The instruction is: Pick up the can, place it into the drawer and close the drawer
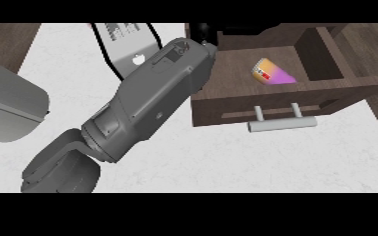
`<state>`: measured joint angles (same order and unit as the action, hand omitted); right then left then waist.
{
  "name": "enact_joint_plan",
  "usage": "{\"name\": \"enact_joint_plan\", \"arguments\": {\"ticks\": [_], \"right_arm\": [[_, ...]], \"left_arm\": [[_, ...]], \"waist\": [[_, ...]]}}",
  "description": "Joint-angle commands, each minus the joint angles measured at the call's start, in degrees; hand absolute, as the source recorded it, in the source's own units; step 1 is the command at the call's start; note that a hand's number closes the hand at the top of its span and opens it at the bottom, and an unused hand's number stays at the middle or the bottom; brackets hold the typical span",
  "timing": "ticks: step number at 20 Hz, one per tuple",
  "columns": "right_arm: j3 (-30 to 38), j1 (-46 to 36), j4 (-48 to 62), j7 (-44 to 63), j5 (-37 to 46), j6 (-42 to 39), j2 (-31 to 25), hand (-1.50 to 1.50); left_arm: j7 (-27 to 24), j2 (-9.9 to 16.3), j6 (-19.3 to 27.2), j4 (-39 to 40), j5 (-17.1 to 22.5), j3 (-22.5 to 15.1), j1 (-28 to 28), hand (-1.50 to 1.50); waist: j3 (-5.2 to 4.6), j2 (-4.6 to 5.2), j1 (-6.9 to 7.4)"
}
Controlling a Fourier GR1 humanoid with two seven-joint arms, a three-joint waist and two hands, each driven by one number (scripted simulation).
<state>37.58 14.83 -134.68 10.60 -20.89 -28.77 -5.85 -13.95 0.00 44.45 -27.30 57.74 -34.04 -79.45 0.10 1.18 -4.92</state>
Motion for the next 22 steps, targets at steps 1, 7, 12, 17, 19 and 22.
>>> {"name": "enact_joint_plan", "arguments": {"ticks": [1, 7, 12, 17, 19, 22], "right_arm": [[-3.2, -3.7, -3.3, -3.9, 9.3, -0.9, 0.3, -1.5], [-9.0, -8.9, -4.3, -3.5, 22.3, 0.5, -1.4, -1.5], [-18.0, -11.5, -3.5, -5.0, 36.9, 2.4, 1.1, -1.5], [-27.8, -18.2, 6.8, -9.4, 53.7, 6.8, 0.1, -1.5], [-30.7, -19.6, 11.0, -11.8, 58.7, 10.0, 0.9, -1.5], [-34.5, -25.5, 15.7, -9.6, 64.7, 14.2, 1.8, -1.5]], "left_arm": [[-1.4, 0.0, 0.9, -1.2, 1.7, -0.7, -0.6, -1.5], [-3.0, 0.0, 1.8, -1.3, 2.1, -1.1, -2.7, -1.5], [-1.3, 0.0, -2.1, 2.9, 2.8, 2.5, -4.6, -1.5], [-0.8, 0.0, 2.3, -3.3, 3.2, -0.9, -0.4, -1.5], [-0.3, 0.0, 2.5, -3.7, 2.8, -0.9, -0.7, -1.5], [2.3, 1.8, 0.5, -1.9, 1.4, 0.9, -2.6, -1.5]], "waist": [[0.01, 0.13, 0.8], [-0.06, -0.14, 2.68], [-0.09, -0.24, 4.21], [-0.09, -0.55, 5.3], [-0.07, -0.72, 5.11], [-0.12, -0.88, 5.8]]}}
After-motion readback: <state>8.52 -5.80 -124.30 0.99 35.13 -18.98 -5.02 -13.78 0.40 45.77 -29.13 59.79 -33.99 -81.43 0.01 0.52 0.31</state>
